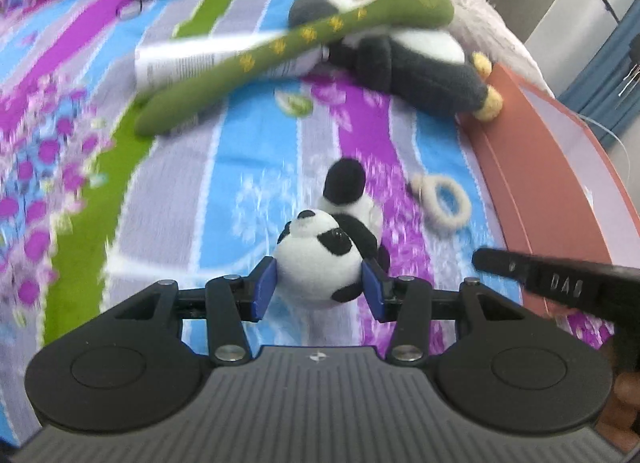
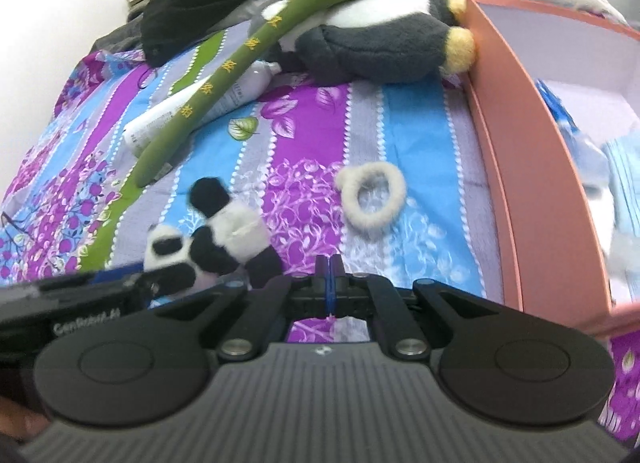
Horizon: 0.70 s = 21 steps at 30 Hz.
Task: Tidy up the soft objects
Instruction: 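Lift the panda plush with left tool while right tool grasps the white hair tie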
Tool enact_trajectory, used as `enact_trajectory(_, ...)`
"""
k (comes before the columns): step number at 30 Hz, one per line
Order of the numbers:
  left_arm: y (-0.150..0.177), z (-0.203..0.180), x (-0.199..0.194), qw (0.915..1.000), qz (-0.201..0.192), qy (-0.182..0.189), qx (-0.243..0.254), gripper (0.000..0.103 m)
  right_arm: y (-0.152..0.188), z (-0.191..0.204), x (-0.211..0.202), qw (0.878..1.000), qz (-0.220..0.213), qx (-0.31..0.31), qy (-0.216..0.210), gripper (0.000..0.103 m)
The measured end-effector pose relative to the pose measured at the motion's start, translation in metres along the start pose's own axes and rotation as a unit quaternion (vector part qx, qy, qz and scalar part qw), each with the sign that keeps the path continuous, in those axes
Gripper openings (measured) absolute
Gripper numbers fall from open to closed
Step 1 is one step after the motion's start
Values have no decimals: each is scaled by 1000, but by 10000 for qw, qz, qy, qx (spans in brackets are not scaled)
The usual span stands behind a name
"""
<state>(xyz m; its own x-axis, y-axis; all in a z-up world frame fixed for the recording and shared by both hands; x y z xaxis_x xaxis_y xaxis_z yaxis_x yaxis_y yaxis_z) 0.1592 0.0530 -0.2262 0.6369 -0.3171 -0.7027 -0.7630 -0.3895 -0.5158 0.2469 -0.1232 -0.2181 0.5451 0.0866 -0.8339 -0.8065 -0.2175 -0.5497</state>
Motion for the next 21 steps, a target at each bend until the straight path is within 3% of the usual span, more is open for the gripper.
enact_trajectory(4, 11, 1, 1, 9997, 248, 70, -15, 59, -5, -5, 3, 9998, -65, 81, 149, 13)
enact_trajectory(7, 12, 2, 1, 9995, 291, 76, 22, 68, -11, -8, 9, 9994, -154, 114, 273, 49)
enact_trajectory(12, 6, 3, 1, 9993, 322, 99, 136, 68, -22, -7, 26, 9984, -283, -17, 482, 49)
enact_trajectory(16, 0, 7, 0, 9992, 314, 144, 192, 68, -30, -11, 46, 9971, -284, -40, 711, 65)
enact_trajectory(21, -9, 7, 1, 9990, 255, 291, 204, 68, -38, -9, 69, 9973, -209, -139, 684, 65)
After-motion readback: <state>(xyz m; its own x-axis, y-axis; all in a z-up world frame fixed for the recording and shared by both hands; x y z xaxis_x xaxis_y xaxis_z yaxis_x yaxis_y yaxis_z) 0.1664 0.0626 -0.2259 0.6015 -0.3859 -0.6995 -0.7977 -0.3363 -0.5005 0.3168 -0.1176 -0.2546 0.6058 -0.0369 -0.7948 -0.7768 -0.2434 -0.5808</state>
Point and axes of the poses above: each gripper's, at about its wrist camera, not at the fingertips, and x roughly the way its jaws point, z to its left, y to its underside, the point moved 5 cm from there along x, roughly the way its jaws point, and after that the axes turned 15 degrees about y, right-handed, at the moved point
